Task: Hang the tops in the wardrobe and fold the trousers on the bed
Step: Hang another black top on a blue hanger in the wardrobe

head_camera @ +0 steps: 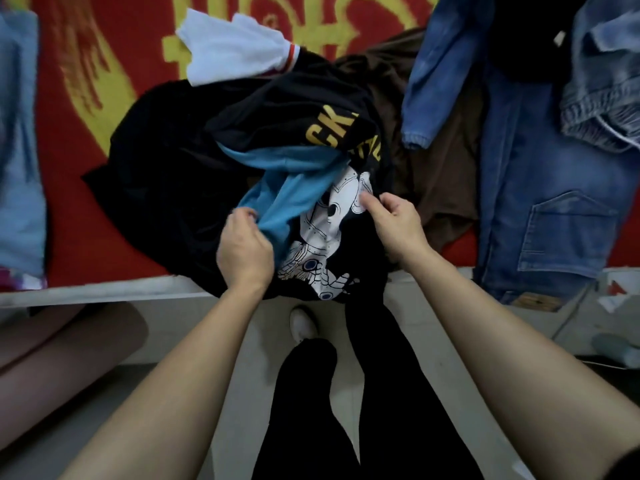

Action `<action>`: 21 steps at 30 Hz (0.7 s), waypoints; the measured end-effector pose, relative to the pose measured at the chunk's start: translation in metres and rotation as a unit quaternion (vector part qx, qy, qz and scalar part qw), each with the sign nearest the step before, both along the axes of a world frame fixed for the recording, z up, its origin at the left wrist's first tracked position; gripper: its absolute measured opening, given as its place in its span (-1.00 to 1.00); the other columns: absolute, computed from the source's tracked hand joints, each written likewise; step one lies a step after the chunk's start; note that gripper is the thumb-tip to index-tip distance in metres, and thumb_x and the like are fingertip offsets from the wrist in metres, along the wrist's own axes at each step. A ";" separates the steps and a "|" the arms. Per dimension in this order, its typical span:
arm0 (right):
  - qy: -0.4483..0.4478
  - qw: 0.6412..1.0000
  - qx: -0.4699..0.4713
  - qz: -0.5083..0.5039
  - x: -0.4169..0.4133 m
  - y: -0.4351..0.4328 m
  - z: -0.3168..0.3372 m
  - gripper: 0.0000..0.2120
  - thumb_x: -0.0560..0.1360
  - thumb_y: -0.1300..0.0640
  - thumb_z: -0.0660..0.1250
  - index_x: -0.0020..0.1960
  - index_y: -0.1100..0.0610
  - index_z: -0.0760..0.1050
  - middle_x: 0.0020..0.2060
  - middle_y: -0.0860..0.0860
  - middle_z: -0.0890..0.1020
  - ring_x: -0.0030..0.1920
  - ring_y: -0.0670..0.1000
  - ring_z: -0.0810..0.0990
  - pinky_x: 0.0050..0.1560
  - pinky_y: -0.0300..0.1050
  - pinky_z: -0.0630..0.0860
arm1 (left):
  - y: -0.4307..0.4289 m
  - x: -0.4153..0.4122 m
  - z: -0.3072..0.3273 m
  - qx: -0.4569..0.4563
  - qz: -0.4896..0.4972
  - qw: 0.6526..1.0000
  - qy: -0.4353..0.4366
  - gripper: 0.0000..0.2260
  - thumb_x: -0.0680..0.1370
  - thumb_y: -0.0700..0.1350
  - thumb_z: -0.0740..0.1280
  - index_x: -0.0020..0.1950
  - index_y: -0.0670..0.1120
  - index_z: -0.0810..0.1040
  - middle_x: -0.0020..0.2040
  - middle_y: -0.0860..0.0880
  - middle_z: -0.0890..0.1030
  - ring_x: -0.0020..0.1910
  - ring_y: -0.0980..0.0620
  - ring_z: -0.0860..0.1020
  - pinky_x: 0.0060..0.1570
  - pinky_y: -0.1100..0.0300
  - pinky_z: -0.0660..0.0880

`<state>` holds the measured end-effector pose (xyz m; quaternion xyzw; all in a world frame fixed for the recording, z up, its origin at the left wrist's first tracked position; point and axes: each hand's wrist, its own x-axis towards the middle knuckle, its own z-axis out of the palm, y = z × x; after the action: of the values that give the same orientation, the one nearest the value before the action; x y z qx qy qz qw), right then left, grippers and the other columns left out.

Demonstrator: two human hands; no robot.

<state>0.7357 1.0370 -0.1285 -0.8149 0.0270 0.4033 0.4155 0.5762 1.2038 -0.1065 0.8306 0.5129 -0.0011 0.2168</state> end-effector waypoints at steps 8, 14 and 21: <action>0.241 0.953 0.135 -0.128 0.000 0.035 0.022 -0.21 0.17 -0.32 0.58 0.31 -0.04 0.49 0.14 0.00 0.65 0.07 0.04 0.67 0.17 0.01 0.57 | 0.076 -0.033 0.041 0.052 0.197 0.979 0.003 -0.76 0.65 -0.18 0.08 0.22 -0.20 0.45 0.12 -0.30 0.58 0.11 -0.31 0.52 0.05 -0.03 0.35; 0.243 0.950 0.192 -0.041 -0.020 0.043 0.052 -0.55 0.40 -0.13 0.52 0.20 0.08 0.65 0.10 0.00 0.71 0.15 -0.01 0.67 0.29 -0.02 0.53 | 0.067 -0.071 0.062 0.017 0.104 0.992 0.062 -0.78 0.56 -0.22 0.24 0.20 -0.18 0.51 0.18 -0.28 0.46 0.17 -0.27 0.45 0.18 -0.06 0.36; 0.264 0.926 0.263 -0.063 -0.061 0.049 0.144 -0.88 0.63 0.10 0.28 0.15 0.03 0.54 -0.03 -0.03 0.71 -0.05 -0.01 0.69 -0.12 -0.11 0.65 | -0.021 -0.074 0.107 -0.225 -0.055 0.972 -0.024 -0.44 0.40 -0.03 0.55 0.34 -0.08 0.47 0.24 -0.13 0.39 0.30 -0.08 0.32 0.36 0.07 0.25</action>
<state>0.6744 1.0857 0.0155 -0.5370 0.0800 0.5698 0.6169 0.5020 1.1824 0.0001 0.7873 0.4475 -0.1088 0.4099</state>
